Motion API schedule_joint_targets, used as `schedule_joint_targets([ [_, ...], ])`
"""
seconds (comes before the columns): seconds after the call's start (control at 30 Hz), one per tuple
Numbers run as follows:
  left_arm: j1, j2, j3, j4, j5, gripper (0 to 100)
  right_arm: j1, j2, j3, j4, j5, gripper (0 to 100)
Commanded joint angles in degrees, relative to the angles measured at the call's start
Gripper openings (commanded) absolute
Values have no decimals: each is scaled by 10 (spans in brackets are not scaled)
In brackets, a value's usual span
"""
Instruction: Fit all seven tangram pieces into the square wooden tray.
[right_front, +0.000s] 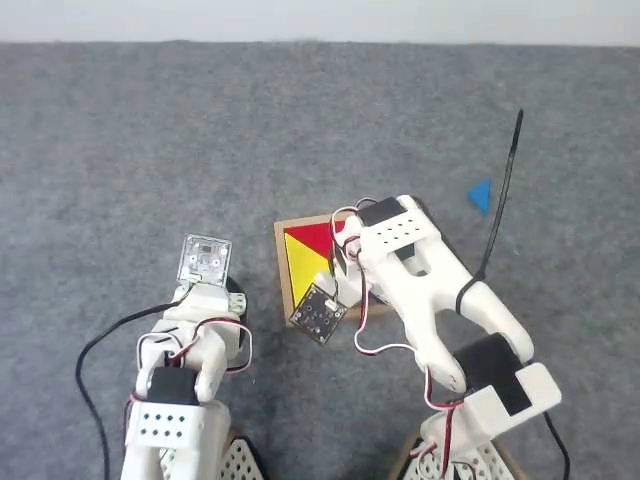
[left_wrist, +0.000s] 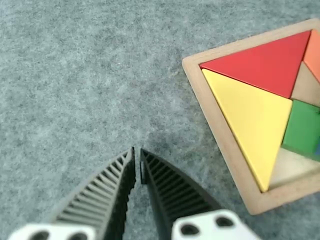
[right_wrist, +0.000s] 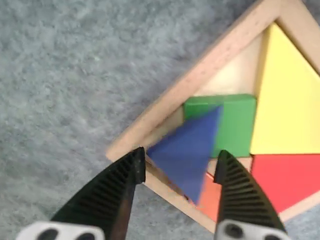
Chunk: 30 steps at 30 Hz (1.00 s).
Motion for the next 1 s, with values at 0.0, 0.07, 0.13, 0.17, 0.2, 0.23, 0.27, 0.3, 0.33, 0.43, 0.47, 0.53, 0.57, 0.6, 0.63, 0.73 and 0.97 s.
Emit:
schedule_joint_targets([
  [0.0,-3,-7,-5,1,3,14,0,-36,-2,-21,5,227],
  [0.07,-3,-7,-5,1,3,14,0,-36,-2,-20,5,227],
  [0.13,-3,-7,-5,1,3,14,1,-37,-2,-20,4,227],
  [0.17,-3,-7,-5,1,3,14,8,-40,-2,-20,4,227],
  [0.2,-3,-7,-5,1,3,14,15,-42,-4,-21,4,227],
  [0.23,-3,-7,-5,1,3,14,22,-43,-10,-24,-7,227],
  [0.27,-3,-7,-5,1,3,14,29,-45,-24,-23,-32,227],
  [0.3,-3,-7,-5,1,3,14,34,-48,-38,-22,-63,226],
  [0.33,-3,-7,-5,1,3,14,38,-51,-52,-21,-100,226],
  [0.43,-3,-7,-5,1,3,14,39,-70,-97,-17,-248,220],
  [0.47,-3,-7,-5,1,3,14,37,-80,-108,-17,-303,205],
  [0.53,-3,-7,-5,1,3,14,35,-108,-125,-17,-403,155],
  [0.57,-3,-7,-5,1,3,14,35,-124,-130,-17,-455,125],
  [0.6,-3,-7,-5,1,3,14,35,-143,-133,-17,-507,95],
  [0.63,-3,-7,-5,1,3,14,36,-161,-133,-16,-560,67],
  [0.73,-3,-7,-5,1,4,14,38,-227,-132,29,-689,16],
  [0.97,-3,-7,-5,1,3,14,20,-313,-40,102,-886,12],
])
